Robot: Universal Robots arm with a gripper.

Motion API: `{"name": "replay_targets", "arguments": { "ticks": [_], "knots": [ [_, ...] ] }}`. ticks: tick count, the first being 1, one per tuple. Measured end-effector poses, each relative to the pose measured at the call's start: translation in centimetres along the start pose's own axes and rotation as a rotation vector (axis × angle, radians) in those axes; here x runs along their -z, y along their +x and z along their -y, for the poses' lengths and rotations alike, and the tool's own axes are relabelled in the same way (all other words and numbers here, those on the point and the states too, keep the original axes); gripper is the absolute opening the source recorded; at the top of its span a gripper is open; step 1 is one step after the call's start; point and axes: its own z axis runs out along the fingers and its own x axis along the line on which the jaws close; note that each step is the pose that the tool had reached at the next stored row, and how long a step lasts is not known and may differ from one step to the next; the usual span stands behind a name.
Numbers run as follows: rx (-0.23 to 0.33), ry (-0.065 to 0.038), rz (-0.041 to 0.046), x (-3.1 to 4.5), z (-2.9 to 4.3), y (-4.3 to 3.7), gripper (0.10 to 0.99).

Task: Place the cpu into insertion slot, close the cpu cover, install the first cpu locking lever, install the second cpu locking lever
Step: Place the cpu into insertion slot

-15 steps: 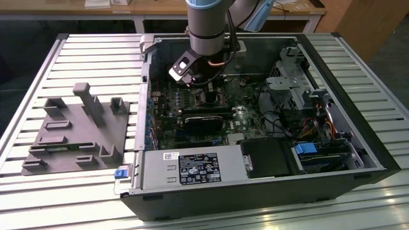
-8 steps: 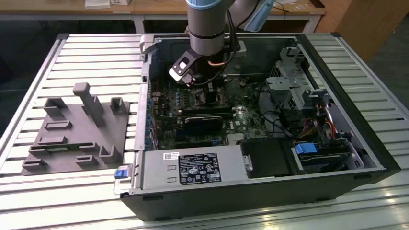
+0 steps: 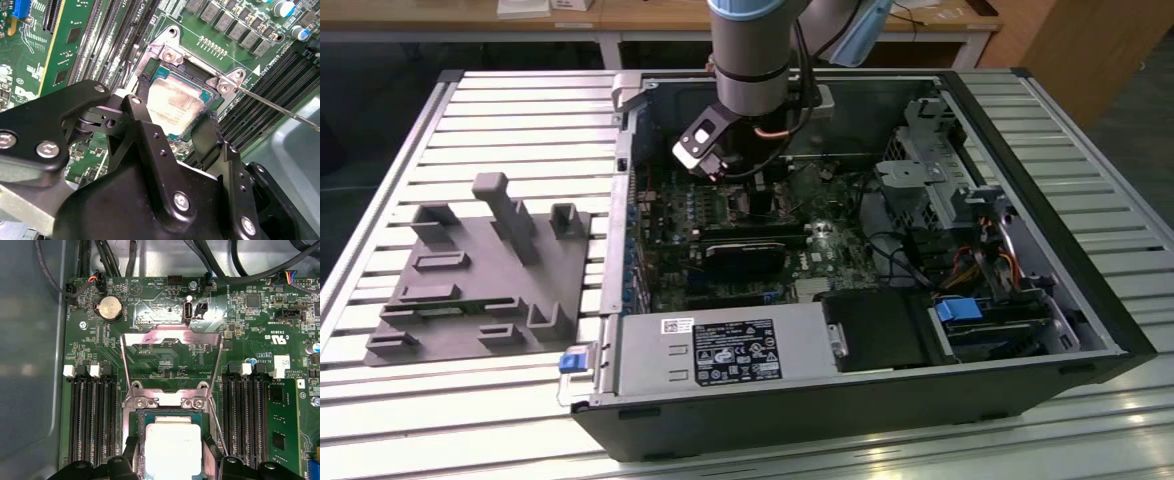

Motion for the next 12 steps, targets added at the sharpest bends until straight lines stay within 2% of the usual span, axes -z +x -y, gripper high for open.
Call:
{"name": "replay_targets", "arguments": {
  "ticks": [12],
  "knots": [
    [-0.001,0.000,-0.0001,0.14,-0.01,0.00,0.612]
  ]
}}
